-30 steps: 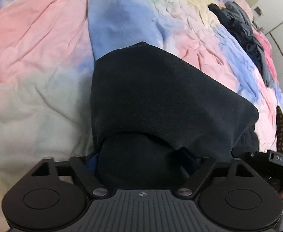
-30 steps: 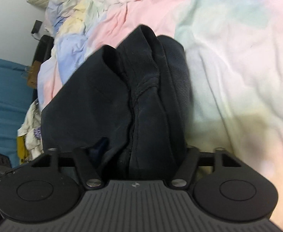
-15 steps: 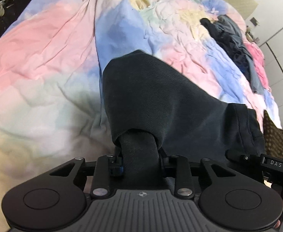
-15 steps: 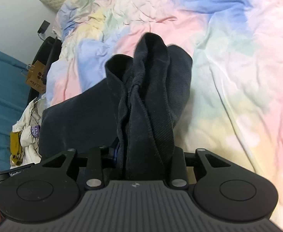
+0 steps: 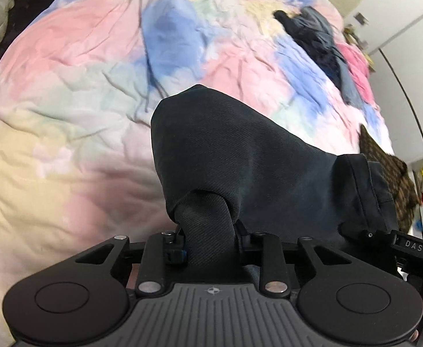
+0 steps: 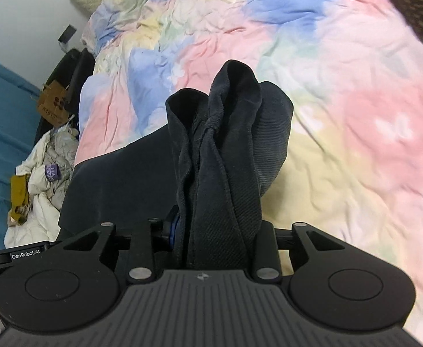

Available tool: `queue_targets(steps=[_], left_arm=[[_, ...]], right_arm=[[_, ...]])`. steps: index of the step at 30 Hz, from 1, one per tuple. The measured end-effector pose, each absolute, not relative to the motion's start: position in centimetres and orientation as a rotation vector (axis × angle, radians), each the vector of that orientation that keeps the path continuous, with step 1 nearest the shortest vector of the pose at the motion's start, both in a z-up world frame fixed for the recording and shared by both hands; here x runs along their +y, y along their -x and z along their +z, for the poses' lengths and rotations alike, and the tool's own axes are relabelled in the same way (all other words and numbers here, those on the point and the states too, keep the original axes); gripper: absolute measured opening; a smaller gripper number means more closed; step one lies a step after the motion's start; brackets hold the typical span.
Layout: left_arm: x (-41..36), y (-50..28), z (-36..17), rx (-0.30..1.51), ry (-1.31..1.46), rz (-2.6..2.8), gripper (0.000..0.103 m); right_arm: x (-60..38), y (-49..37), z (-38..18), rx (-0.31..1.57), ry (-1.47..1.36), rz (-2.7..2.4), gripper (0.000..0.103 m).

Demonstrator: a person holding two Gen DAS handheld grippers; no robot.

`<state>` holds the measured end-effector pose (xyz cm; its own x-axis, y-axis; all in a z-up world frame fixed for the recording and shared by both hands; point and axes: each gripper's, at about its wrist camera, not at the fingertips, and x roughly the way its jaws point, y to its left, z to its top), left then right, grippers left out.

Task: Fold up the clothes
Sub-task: 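Lift the folded black jacket with both grippers off the duvet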

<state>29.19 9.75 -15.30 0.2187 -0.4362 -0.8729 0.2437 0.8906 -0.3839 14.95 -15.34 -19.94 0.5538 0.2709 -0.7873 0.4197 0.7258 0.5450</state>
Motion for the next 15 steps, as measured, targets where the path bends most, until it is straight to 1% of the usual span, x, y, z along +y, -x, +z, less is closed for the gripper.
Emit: queue_targets(steps=[7,15], left_arm=[[5.2,-23.3,-11.8,1.219,0.123,-0.559,0.028],[-4.1,-17.5,-10.5,1.179,0.132,-0.59,0.028]], right_arm=[[-18.6,-8.3,-18.2,0.94,-0.829,-0.135,0.033],[-27.4,-3.0,-17.0,0.882,-0.807,-0.136,0.033]])
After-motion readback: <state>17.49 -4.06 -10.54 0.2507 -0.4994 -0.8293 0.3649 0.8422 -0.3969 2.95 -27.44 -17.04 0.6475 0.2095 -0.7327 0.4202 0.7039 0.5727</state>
